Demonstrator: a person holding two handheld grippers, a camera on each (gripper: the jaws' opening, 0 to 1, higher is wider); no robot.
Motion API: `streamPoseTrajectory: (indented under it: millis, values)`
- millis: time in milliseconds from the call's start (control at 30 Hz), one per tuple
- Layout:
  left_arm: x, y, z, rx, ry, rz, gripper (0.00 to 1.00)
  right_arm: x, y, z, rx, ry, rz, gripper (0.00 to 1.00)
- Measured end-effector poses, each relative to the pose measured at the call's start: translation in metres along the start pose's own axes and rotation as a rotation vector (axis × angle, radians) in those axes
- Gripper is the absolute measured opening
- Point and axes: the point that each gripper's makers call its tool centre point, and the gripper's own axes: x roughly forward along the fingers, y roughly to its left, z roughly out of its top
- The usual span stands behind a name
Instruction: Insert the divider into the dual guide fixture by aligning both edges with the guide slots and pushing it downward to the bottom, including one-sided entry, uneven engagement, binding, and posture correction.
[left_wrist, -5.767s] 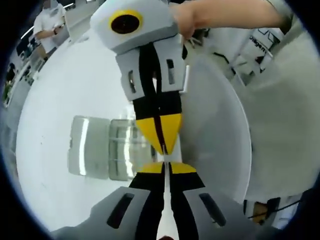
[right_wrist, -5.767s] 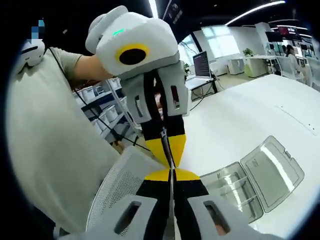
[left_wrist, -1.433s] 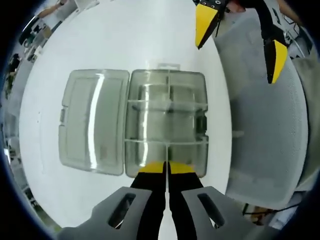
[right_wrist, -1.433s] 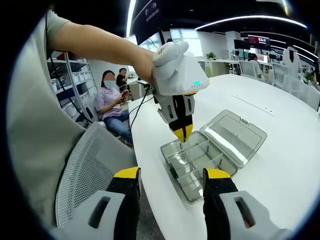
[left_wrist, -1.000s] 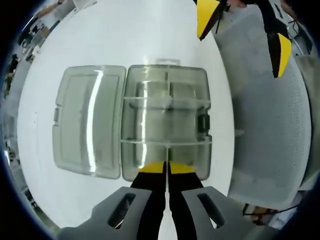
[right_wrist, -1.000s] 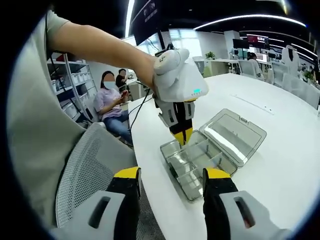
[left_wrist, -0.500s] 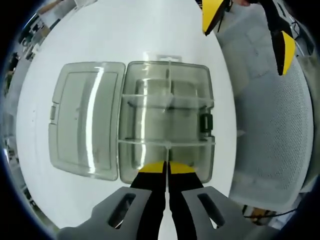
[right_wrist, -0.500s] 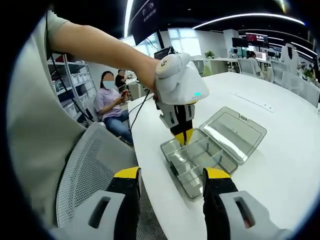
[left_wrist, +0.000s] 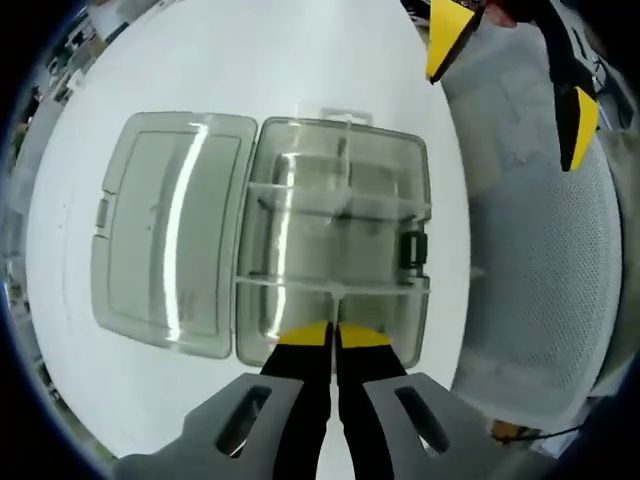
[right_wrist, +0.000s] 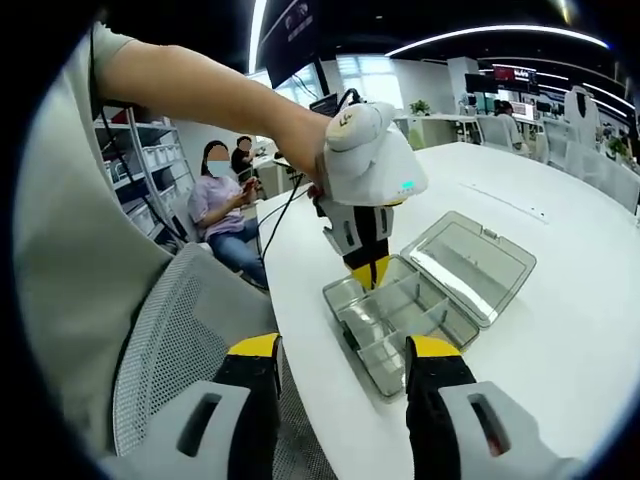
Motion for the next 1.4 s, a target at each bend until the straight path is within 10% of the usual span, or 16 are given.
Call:
streamPoseTrajectory:
  millis: [633, 1400]
  values:
    - [-0.009, 0.0, -0.002, -0.074, -0.122, 0.035, 0.12, -0.01, 0.0, -0.005, 0.002, 0.032, -0.02, 0.49]
    - [-0.095, 0.004, -0.035, -0.468, -0.603, 0.17, 0.13, -0.017, -0.016, -0.003, -0.064, 0.144, -0.018, 0.5]
